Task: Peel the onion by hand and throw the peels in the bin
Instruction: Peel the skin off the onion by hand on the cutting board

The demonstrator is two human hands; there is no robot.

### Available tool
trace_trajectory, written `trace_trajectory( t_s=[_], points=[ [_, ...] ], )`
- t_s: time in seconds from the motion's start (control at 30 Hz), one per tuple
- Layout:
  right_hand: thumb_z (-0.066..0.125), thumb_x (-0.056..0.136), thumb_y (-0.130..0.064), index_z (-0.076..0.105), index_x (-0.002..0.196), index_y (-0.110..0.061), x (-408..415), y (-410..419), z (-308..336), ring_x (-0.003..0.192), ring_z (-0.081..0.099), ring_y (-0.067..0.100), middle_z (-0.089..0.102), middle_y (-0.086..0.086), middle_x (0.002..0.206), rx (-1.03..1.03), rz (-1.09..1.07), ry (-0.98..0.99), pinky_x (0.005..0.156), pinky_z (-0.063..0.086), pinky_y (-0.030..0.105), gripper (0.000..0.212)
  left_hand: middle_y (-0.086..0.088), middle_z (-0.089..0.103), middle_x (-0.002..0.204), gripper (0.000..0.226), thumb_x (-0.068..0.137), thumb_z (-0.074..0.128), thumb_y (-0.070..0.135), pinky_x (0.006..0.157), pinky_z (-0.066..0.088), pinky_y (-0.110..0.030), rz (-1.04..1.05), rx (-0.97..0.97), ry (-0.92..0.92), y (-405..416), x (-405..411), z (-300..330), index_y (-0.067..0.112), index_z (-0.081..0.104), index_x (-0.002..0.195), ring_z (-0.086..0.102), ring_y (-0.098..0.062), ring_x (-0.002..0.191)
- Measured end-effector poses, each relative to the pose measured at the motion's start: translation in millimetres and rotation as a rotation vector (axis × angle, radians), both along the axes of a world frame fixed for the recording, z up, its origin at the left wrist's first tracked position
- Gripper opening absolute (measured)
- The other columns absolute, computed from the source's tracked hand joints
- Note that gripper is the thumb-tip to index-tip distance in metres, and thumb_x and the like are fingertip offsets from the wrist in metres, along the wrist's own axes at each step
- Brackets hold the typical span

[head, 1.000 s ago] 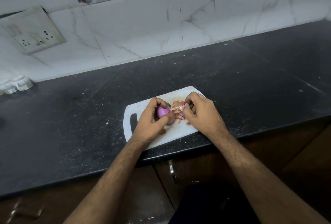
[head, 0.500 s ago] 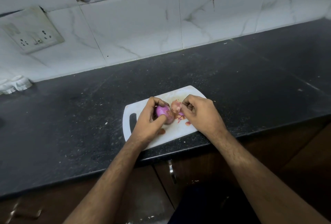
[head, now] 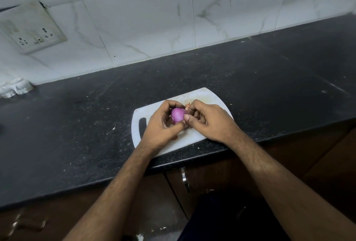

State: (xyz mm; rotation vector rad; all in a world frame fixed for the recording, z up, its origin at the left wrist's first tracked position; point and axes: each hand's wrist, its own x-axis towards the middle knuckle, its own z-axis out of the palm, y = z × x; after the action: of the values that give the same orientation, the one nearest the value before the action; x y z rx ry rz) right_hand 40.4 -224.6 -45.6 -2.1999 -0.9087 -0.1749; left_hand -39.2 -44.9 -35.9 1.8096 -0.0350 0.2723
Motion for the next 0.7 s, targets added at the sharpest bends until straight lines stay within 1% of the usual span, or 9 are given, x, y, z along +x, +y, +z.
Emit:
trace_trajectory(
  t_s=[0.07, 0.13, 0.17, 0.23, 0.3, 0.4, 0.47, 0.6, 0.7],
  points=[
    [0.058, 0.089, -0.054, 0.057, 0.095, -0.036, 0.5, 0.8, -0.8, 0.062, 0.057, 0.004, 0.062, -0.018, 0.073, 0.027, 0.007, 0.03, 0.058, 0.046, 0.028, 0.019, -0.001, 0.069, 0.119, 0.045, 0.074, 0.076, 0.032, 0.055, 0.056, -0.037, 0.004, 0.003, -0.012, 0.9, 0.3, -0.2, 0.023, 0.063, 0.117, 0.066, -0.025, 0.098],
    [0.056, 0.086, -0.053, 0.058, 0.094, -0.035, 0.7, 0.9, -1.1, 0.061, 0.058, 0.006, 0.062, -0.019, 0.072, 0.044, 0.01, 0.051, 0.058, 0.05, 0.033, 0.02, -0.001, 0.069, 0.12, 0.045, 0.074, 0.076, 0.03, 0.064, 0.059, -0.05, 0.006, 0.007, -0.021, 1.8, 1.3, -1.4, 0.022, 0.064, 0.117, 0.067, -0.035, 0.104],
    [0.056, 0.085, -0.05, 0.058, 0.093, -0.035, 0.5, 1.0, -0.9, 0.06, 0.058, 0.007, 0.062, -0.018, 0.071, 0.047, 0.009, 0.06, 0.059, 0.051, 0.034, 0.017, -0.001, 0.069, 0.12, 0.045, 0.074, 0.076, 0.03, 0.065, 0.06, -0.052, 0.007, 0.008, -0.022, 2.0, 1.4, -1.8, 0.022, 0.064, 0.116, 0.067, -0.036, 0.105],
    [0.061, 0.087, -0.04, 0.056, 0.089, -0.036, 1.7, 0.6, -1.2, 0.06, 0.057, 0.007, 0.06, -0.018, 0.068, 0.017, 0.003, 0.055, 0.059, 0.049, 0.031, 0.006, -0.001, 0.069, 0.121, 0.045, 0.073, 0.077, 0.031, 0.059, 0.058, -0.043, 0.008, 0.008, -0.019, 1.8, 1.4, -1.3, 0.023, 0.064, 0.116, 0.068, -0.03, 0.102],
    [0.063, 0.09, -0.033, 0.055, 0.087, -0.038, 1.4, 0.7, -0.4, 0.06, 0.055, 0.005, 0.057, -0.017, 0.065, -0.022, -0.008, 0.034, 0.06, 0.046, 0.028, 0.01, 0.0, 0.069, 0.121, 0.046, 0.073, 0.076, 0.031, 0.056, 0.057, -0.035, 0.002, 0.006, -0.021, 1.5, 0.9, -0.8, 0.023, 0.064, 0.116, 0.067, -0.021, 0.102],
    [0.061, 0.093, -0.031, 0.056, 0.089, -0.037, 0.0, 0.6, -0.5, 0.061, 0.056, 0.006, 0.058, -0.018, 0.067, -0.001, -0.001, 0.041, 0.061, 0.051, 0.033, 0.008, 0.0, 0.069, 0.122, 0.045, 0.073, 0.076, 0.029, 0.06, 0.058, -0.038, -0.004, -0.002, -0.021, 2.5, 0.6, -2.0, 0.023, 0.063, 0.116, 0.068, -0.018, 0.103],
    [0.057, 0.095, -0.037, 0.058, 0.094, -0.034, -0.5, 0.4, -1.3, 0.064, 0.059, 0.005, 0.062, -0.018, 0.072, 0.041, 0.019, 0.037, 0.062, 0.054, 0.036, 0.003, -0.002, 0.069, 0.122, 0.044, 0.075, 0.077, 0.026, 0.06, 0.058, -0.037, -0.01, -0.014, -0.022, 3.0, 1.3, -2.9, 0.023, 0.063, 0.116, 0.068, -0.018, 0.102],
    [0.05, 0.093, -0.058, 0.057, 0.098, -0.034, -1.1, 0.6, -0.5, 0.064, 0.059, 0.003, 0.063, -0.02, 0.075, 0.056, 0.036, 0.02, 0.059, 0.05, 0.029, 0.025, -0.003, 0.069, 0.12, 0.04, 0.081, 0.078, 0.014, 0.057, 0.056, -0.033, -0.022, -0.023, -0.039, 4.1, 3.3, -6.0, 0.019, 0.064, 0.118, 0.067, -0.019, 0.1],
    [0.056, 0.095, -0.046, 0.06, 0.093, -0.031, 0.4, 0.6, -2.0, 0.057, 0.053, 0.002, 0.058, -0.028, 0.069, 0.036, 0.04, -0.002, 0.057, 0.039, 0.024, 0.016, -0.005, 0.069, 0.12, 0.04, 0.081, 0.079, 0.011, 0.072, 0.061, -0.054, -0.02, -0.031, -0.054, 5.9, 5.8, -9.1, 0.017, 0.064, 0.118, 0.068, -0.031, 0.106]
  ],
)
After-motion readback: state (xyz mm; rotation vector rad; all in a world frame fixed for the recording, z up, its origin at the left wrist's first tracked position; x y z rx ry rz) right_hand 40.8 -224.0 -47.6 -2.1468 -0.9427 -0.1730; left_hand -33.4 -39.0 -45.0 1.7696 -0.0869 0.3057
